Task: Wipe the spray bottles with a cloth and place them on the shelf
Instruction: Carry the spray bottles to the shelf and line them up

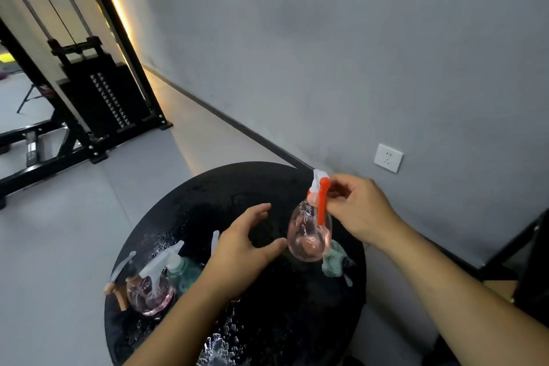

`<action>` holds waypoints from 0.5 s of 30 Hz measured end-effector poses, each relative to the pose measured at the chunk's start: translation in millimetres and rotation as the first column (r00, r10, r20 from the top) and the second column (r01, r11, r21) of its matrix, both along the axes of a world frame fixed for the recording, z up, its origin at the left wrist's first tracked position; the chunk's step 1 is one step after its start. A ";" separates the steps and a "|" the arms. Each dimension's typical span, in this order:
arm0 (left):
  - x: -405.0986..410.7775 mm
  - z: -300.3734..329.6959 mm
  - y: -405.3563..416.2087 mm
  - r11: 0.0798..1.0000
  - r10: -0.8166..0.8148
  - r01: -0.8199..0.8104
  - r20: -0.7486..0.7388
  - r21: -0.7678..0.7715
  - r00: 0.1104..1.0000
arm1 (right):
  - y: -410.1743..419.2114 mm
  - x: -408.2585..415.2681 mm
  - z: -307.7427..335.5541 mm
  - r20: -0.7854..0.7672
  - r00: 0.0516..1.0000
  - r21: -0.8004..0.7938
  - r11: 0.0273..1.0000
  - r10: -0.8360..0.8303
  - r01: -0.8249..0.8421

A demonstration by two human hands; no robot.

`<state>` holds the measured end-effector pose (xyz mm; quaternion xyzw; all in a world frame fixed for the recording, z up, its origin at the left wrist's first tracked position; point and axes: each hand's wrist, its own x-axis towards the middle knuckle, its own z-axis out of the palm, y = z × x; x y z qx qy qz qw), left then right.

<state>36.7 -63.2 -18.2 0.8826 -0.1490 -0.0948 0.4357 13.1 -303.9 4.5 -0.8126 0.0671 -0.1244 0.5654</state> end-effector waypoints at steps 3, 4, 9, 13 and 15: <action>-13.0 18.4 6.2 0.998 0.032 -0.038 0.126 0.045 0.992 | -3.1 -18.7 15.8 0.009 1.000 -0.029 0.999 -0.020 0.020; -17.9 24.9 6.8 0.998 0.030 -0.040 0.169 0.056 0.985 | -4.1 -26.5 20.5 0.013 1.000 -0.043 0.999 -0.025 0.025; -51.2 61.8 -0.8 0.995 -0.020 -0.007 0.277 0.098 0.961 | -14.8 -82.6 51.3 0.052 0.994 -0.129 0.986 -0.097 0.103; -82.6 91.8 -18.0 0.993 -0.075 0.038 0.336 0.114 0.939 | -26.9 -133.1 80.0 0.083 0.983 -0.159 0.972 -0.163 0.174; -97.2 103.6 -31.4 0.992 -0.109 0.076 0.392 0.099 0.914 | -34.6 -159.9 94.2 0.098 0.976 -0.170 0.963 -0.194 0.209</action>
